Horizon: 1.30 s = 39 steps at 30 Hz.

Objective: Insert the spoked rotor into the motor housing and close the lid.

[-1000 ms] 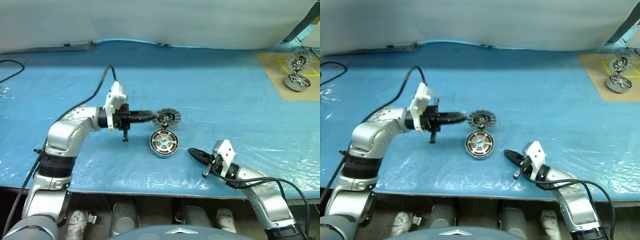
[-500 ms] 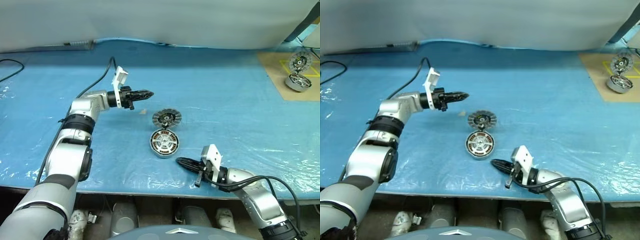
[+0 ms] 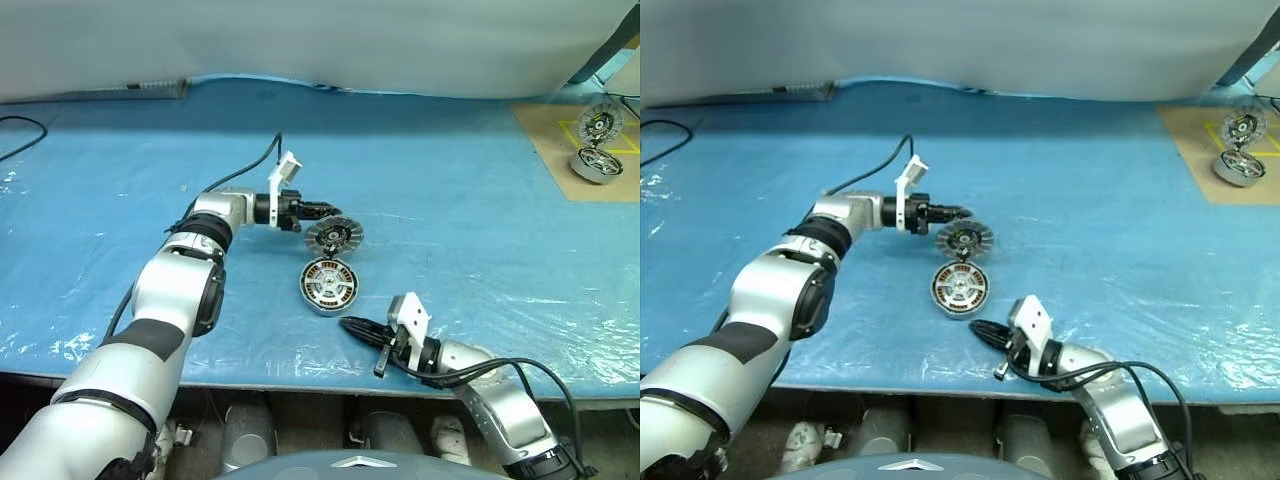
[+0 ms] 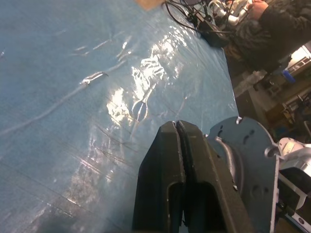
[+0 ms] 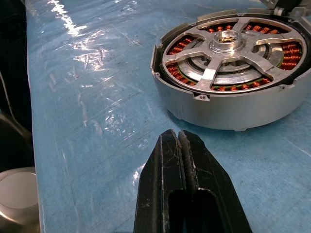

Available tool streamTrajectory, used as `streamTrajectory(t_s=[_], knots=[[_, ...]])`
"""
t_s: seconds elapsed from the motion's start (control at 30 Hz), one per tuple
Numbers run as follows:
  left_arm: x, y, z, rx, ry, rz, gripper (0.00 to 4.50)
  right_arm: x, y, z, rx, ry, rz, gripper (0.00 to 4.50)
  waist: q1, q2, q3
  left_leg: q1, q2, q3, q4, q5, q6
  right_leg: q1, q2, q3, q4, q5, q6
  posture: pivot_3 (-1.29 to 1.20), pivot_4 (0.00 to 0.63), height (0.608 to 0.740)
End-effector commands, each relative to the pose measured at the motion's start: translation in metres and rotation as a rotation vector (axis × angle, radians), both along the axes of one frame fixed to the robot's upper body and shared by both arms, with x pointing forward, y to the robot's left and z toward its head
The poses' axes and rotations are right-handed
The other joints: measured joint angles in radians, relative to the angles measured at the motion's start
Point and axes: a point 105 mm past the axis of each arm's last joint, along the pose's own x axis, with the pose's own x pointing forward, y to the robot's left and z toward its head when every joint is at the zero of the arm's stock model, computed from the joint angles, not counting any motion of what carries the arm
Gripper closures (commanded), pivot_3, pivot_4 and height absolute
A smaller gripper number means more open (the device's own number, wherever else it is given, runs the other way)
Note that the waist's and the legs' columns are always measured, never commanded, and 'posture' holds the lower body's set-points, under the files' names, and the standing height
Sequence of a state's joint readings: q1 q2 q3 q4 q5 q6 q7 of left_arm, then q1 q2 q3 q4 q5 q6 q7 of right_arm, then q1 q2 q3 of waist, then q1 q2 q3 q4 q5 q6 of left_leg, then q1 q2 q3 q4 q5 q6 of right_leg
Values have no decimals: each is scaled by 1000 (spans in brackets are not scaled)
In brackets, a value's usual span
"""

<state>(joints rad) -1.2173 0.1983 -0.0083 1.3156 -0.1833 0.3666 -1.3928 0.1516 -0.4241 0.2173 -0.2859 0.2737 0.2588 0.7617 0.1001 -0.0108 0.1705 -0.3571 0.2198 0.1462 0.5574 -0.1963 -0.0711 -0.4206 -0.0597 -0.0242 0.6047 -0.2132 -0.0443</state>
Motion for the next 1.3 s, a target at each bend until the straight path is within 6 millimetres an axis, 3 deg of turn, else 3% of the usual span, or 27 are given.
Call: streamTrajectory(t_s=[0.03,0.4,0.57,0.83,0.93,1.07,1.2,1.3], knots=[[-3,-7,10,24,-46,-71,4447,-1,1,13,33,-42,-30,4500,1,0,0,0,0,0,0,0,0,0,0,0,0,0,0,0,150,740],[-24,-7,-3,165,-74,-292,4447,2,-1,13,45,-43,-74,4500,1,-1,1,0,-1,0,-1,0,0,0,-1,0,-1,0,0,0,150,740],[-28,-1,-24,320,-150,-370,4447,5,1,12,56,-46,-87,4500,1,-1,1,0,-1,0,-1,0,0,0,-1,0,-1,0,0,0,150,740],[-34,6,-40,412,-236,-450,4447,9,0,12,74,-51,-130,4500,0,-2,1,3,-1,0,-1,0,0,2,-1,0,-1,0,0,0,150,740],[-31,7,-35,387,-273,-442,4447,9,-5,13,63,-60,-155,4500,0,-2,1,5,-1,0,-1,0,0,4,-1,0,-1,0,0,0,150,740],[-22,8,-5,261,-340,-370,4447,4,-21,16,35,-65,-224,4500,2,-2,1,5,-1,0,-2,0,0,4,-1,0,-1,0,0,0,150,740],[-17,24,16,176,-422,-309,4447,4,-47,23,-4,-67,-331,4500,1,-3,2,5,-1,0,-5,0,0,4,-1,0,-2,0,0,0,150,740],[-21,40,19,125,-463,-267,4447,9,-61,32,-46,-92,-373,4500,0,-3,2,6,-1,1,-6,0,0,4,-1,1,-3,0,0,0,150,740]])
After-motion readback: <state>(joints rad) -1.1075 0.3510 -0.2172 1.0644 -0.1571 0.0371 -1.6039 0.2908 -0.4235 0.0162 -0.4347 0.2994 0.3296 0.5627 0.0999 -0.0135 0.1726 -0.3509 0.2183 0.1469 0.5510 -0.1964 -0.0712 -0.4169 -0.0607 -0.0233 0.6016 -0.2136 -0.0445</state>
